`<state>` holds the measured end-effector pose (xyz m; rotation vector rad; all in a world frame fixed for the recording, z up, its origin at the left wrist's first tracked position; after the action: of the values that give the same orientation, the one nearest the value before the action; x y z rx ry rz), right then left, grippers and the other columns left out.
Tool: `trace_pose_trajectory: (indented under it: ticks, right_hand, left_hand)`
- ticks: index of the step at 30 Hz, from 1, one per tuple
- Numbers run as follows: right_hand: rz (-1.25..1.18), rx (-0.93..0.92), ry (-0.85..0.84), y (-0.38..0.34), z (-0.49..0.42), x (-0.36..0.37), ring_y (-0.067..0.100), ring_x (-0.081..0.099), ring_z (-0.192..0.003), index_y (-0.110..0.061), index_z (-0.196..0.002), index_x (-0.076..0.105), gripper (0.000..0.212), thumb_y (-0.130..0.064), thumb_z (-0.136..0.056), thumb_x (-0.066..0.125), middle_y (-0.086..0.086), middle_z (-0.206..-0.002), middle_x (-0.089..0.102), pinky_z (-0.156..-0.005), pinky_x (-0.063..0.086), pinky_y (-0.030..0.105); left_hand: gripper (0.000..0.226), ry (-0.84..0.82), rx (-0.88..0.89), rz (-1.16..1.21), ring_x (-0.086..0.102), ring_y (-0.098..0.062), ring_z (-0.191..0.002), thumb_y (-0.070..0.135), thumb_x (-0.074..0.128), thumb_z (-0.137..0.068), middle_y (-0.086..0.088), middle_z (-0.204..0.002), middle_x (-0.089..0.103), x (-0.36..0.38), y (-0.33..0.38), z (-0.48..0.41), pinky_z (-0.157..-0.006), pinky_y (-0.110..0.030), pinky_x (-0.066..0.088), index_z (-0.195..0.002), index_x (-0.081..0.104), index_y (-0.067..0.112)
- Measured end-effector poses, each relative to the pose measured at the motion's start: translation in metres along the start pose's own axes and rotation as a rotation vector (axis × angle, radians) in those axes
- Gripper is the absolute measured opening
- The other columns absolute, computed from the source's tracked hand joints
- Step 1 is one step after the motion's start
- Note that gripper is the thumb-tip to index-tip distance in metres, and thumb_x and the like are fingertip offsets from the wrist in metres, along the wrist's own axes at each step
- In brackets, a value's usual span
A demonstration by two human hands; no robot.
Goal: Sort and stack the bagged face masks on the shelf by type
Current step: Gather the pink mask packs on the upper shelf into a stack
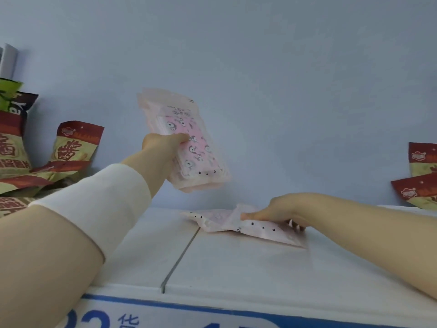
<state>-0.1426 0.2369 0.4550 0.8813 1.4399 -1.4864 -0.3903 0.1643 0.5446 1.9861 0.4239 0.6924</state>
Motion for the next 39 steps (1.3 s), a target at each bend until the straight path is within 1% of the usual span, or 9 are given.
trace_pose_trajectory:
  ticks: [6,10,15,20,23,27,32,35,39]
  right_hand:
    - [-0.147,0.074,0.062,0.015,-0.009,-0.012,0.02,0.052,-0.091,-0.012,-0.125,0.048,0.074,-0.054,-0.07,0.073,0.004,-0.087,0.051,-0.087,0.043,0.028]
    - [-0.312,-0.026,0.212,0.016,-0.009,-0.034,0.027,0.056,-0.109,-0.008,-0.139,0.031,0.083,-0.023,-0.073,0.079,0.011,-0.122,0.052,-0.094,0.048,0.037]
    - [-0.642,-0.306,0.506,0.005,-0.001,-0.077,0.03,0.059,-0.106,-0.024,-0.144,0.024,0.122,-0.026,-0.042,0.091,0.01,-0.136,0.044,-0.062,0.054,0.034]
    - [-0.919,-0.714,0.545,-0.016,0.042,-0.108,0.018,0.046,-0.127,-0.026,-0.147,0.022,0.104,-0.019,-0.063,0.083,-0.003,-0.145,0.037,-0.105,0.041,0.04]
    - [-0.784,-0.78,0.528,-0.03,0.054,-0.098,0.007,0.05,-0.117,-0.026,-0.147,0.022,0.098,-0.021,-0.068,0.079,-0.009,-0.14,0.041,-0.101,0.043,0.024]
    - [-0.73,-0.864,0.5,-0.051,0.062,-0.085,-0.018,0.045,-0.085,-0.026,-0.148,0.018,0.089,-0.025,-0.078,0.072,-0.017,-0.12,0.045,-0.067,0.042,-0.004]
    - [-0.741,-0.82,0.233,-0.073,0.05,-0.076,0.003,0.036,-0.131,-0.028,-0.149,0.013,0.065,-0.019,-0.096,0.049,-0.014,-0.153,0.022,-0.11,0.029,0.023]
    - [-0.702,-0.7,0.265,-0.065,0.033,-0.072,0.014,0.035,-0.136,-0.024,-0.147,0.022,0.051,-0.018,-0.099,0.039,-0.009,-0.153,0.026,-0.109,0.03,0.031]
    - [-0.135,-0.526,0.063,-0.063,0.009,-0.002,0.013,0.029,-0.138,-0.023,-0.144,0.034,0.048,-0.043,-0.1,0.029,-0.007,-0.151,0.029,-0.109,0.021,0.025]
  left_hand:
    - [0.051,-0.005,-0.003,-0.014,0.062,-0.032,-0.1,0.021,0.075,-0.077,-0.012,-0.115,0.062,-0.002,-0.004,0.001,-0.08,-0.04,0.049,-0.121,0.054,0.006]
    - [0.051,-0.011,-0.002,-0.032,0.062,-0.032,-0.102,0.021,0.075,-0.077,-0.012,-0.113,0.062,-0.002,-0.006,0.002,-0.083,-0.04,0.05,-0.121,0.053,0.006]
    - [0.048,-0.054,-0.01,-0.052,0.062,-0.032,-0.099,0.021,0.074,-0.078,-0.012,-0.106,0.062,0.003,-0.009,0.003,-0.084,-0.041,0.05,-0.119,0.054,0.006]
    - [0.042,-0.277,0.002,-0.071,0.066,-0.03,-0.084,0.02,0.075,-0.078,-0.01,-0.096,0.067,0.029,-0.012,0.02,-0.076,-0.039,0.053,-0.114,0.058,0.007]
    - [0.03,-0.498,0.067,-0.042,0.069,-0.022,-0.079,0.033,0.07,-0.082,-0.005,-0.091,0.071,0.055,-0.003,0.045,-0.07,-0.033,0.056,-0.105,0.063,0.015]
    - [0.031,-0.656,0.074,-0.139,0.07,-0.013,-0.078,0.049,0.066,-0.079,0.002,-0.088,0.072,0.076,-0.003,0.068,-0.066,-0.024,0.056,-0.096,0.062,0.023]
    - [0.053,-0.445,-0.001,-0.132,0.067,-0.022,-0.081,0.035,0.076,-0.076,-0.008,-0.099,0.07,0.048,-0.004,0.044,-0.068,-0.027,0.053,-0.116,0.06,0.005]
    - [0.06,-0.183,-0.026,-0.044,0.059,-0.025,-0.088,0.034,0.076,-0.077,-0.01,-0.11,0.063,0.014,0.0,0.017,-0.074,-0.031,0.044,-0.123,0.053,0.003]
    - [0.06,-0.022,-0.015,0.014,0.059,-0.027,-0.098,0.031,0.077,-0.075,-0.01,-0.118,0.061,-0.011,-0.001,-0.002,-0.082,-0.035,0.047,-0.124,0.051,0.006]
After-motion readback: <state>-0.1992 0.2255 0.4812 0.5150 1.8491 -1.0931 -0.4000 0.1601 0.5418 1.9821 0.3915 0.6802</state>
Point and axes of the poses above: each hand's wrist, its own z-axis away from the middle knuckle, its own x-axis out of the palm, y = z × x, the point moved 8 cm from there along -z, towards the middle knuckle
